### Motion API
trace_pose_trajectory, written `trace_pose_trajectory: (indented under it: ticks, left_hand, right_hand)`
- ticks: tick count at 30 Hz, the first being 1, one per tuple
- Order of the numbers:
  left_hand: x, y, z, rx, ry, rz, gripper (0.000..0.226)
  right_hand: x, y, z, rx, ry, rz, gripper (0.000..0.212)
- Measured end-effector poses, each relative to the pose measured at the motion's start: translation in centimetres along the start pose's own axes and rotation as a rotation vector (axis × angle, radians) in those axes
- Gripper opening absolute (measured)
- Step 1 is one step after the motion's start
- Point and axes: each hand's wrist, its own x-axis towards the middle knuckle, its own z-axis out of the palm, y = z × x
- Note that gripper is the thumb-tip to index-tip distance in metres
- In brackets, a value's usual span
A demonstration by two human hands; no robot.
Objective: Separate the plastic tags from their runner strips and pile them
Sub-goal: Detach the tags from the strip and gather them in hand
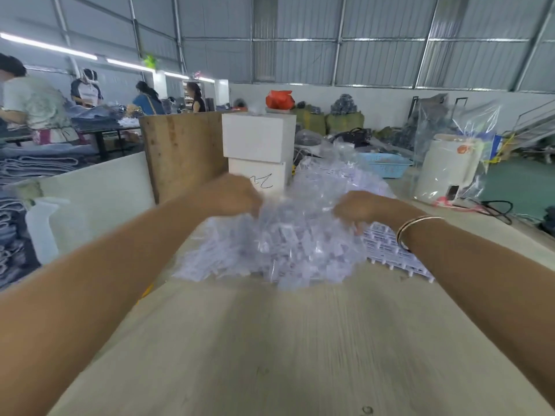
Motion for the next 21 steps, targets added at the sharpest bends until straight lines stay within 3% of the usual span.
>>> trace_pose_trajectory:
  ticks: [2,5,8,10,12,13,15,18,21]
  left_hand:
    - [-0.9,1.5,2.2,0.168,-0.295,0.048,0.034]
    - [-1.6,2.2,5.2,0.256,-0.453,0.046,0.035]
    - [-1.7,1.3,4.8,0.255,-0.239,0.072,0.024]
    - [-1.7,0.0,3.7,0.177,0.133,0.157,0.022]
    - [-2.3,-1.0,1.5,-0.057,0.617,0.238,0.017]
    - [-2.5,-1.4,0.3,-0.179,0.774,0.262,0.015]
    - [-2.7,-2.0,-1.2,-0.259,0.812,0.325,0.018]
    - [-3.3,-1.8,-1.2,-0.292,0.520,0.325,0.039]
    - [-3.5,-1.9,-0.8,-0.190,0.439,0.358,0.024]
  right_hand:
    - [-1.3,-0.9,1.8,0.058,-0.152,-0.016,0.031]
    - [-2.1,-1.7,4.7,-0.056,-0.306,0.005,0.031]
    - [-1.9,-1.5,6.5,-0.025,-0.221,0.041,0.025]
    - [-1.2,-0.9,5.2,0.066,-0.044,0.043,0.019]
    - [-0.5,-0.3,2.5,0.125,0.268,0.041,0.017]
    - [-0.6,-0.2,1.2,0.179,0.383,0.055,0.020]
    - [-1.1,0.0,-0.1,0.080,0.376,0.018,0.027]
    - [-2.7,-1.6,-0.4,-0.458,0.213,0.012,0.051]
    - [-4.8,-5.9,0.7,-0.203,0.265,-0.404,0.066]
